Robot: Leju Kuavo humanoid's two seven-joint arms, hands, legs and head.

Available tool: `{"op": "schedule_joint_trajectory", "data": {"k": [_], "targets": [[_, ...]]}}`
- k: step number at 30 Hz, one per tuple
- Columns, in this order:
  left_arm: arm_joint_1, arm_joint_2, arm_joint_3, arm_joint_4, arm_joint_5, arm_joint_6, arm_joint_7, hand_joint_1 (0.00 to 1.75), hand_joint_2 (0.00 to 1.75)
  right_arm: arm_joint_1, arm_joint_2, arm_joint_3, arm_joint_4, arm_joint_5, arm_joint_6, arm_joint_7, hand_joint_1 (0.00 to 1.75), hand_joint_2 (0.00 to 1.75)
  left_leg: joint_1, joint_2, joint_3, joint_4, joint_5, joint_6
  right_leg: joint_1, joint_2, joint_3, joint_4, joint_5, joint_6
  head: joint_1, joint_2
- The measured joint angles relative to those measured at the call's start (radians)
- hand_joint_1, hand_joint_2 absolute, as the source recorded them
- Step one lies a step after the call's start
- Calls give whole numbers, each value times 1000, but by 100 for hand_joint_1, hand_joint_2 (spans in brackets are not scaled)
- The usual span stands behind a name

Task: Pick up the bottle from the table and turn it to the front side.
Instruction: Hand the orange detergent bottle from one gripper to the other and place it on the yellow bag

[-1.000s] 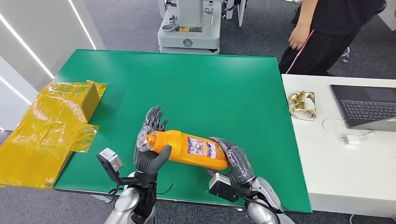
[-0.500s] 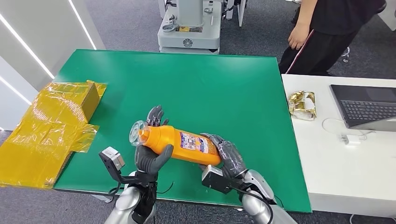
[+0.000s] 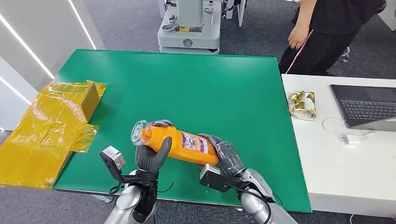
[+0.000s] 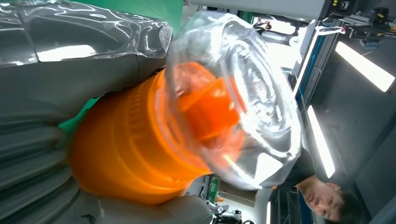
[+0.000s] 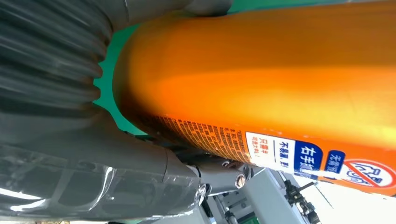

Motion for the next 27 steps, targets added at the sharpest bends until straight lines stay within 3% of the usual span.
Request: {"op": "schedule_joint_trajectory", "data": {"k": [2,6,15,22,27], "targets": [[-2,-1,0,0,0,0,0,175,175,0,1,0,1,3,1,3,171,175,0,0,0,0,0,0,0,0,0,0,0,0,0,0],[-6,-5,0,0,0,-1,0,175,175,0,1,0,4,7,4,7,2,175,0,0,0,0,0,0,0,0,0,0,0,0,0,0],[-6,-8,0,0,-4,-2,1,175,175,20,1,0,-22,-11,-44,0,0,175,0,0,0,0,0,0,0,0,0,0,0,0,0,0],[-5,-8,1,0,-1,25,6,175,175,117,1,-37,-159,-65,-208,-57,0,175,0,0,0,0,0,0,0,0,-1,0,0,0,0,0],[-4,-7,5,0,1,39,2,175,175,185,0,-57,-257,-95,-259,-85,0,175,0,0,-1,0,0,0,0,0,-1,0,0,0,0,0]]}}
